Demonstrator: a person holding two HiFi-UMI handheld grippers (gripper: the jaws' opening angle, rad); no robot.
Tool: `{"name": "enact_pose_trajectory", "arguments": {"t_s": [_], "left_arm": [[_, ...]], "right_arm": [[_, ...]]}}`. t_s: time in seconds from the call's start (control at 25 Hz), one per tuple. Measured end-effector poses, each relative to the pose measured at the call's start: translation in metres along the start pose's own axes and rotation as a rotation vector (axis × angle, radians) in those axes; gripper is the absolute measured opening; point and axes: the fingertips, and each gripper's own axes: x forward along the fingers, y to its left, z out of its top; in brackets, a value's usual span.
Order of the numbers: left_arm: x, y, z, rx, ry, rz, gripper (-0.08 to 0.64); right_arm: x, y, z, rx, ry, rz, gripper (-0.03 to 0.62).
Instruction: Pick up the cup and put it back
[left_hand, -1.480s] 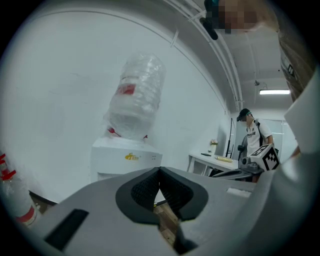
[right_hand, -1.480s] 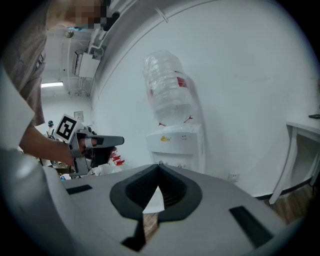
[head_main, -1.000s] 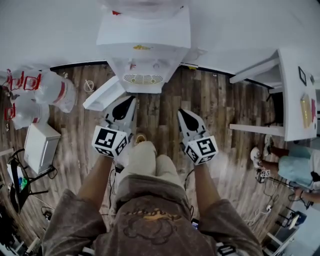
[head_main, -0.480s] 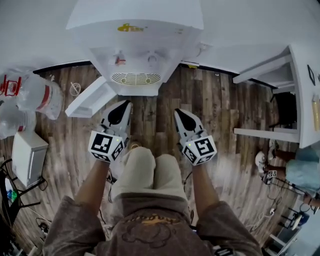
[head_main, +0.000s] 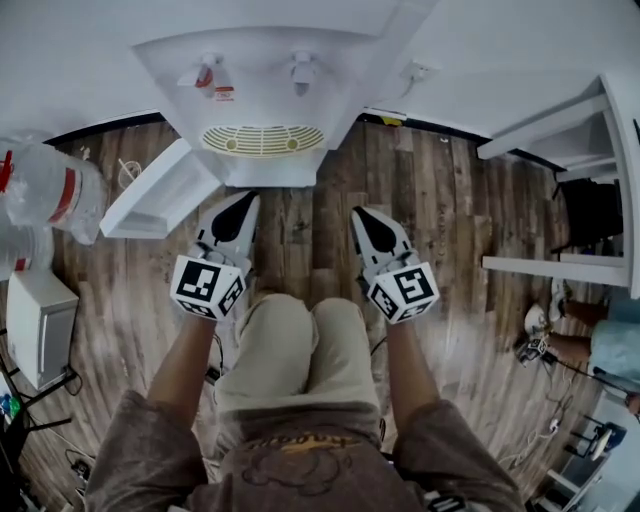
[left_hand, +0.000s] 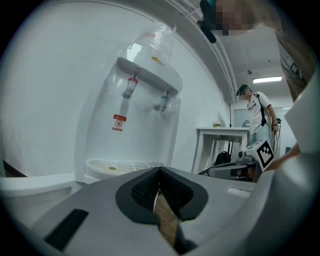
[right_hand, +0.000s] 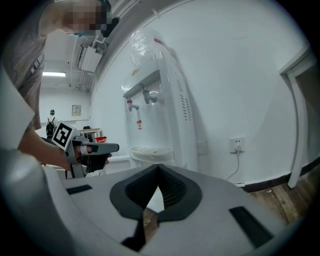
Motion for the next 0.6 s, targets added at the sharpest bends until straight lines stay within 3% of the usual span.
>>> {"name": "enact_pose_trajectory", "arguments": {"t_s": [0.36,0.6], "left_arm": [[0.007,0.011,-0.057,0.005,-0.032,0.004,0.003],[0.003,0.006,-0.073,0.022,-0.062,0.004,0.003]], "right_arm": [[0.014,-0.008,-0.054,-0.053,-0.019,0.019,0.002],[0.008,-0.011,-0.067,-0.065,-0.057,0.027,0.002]]}}
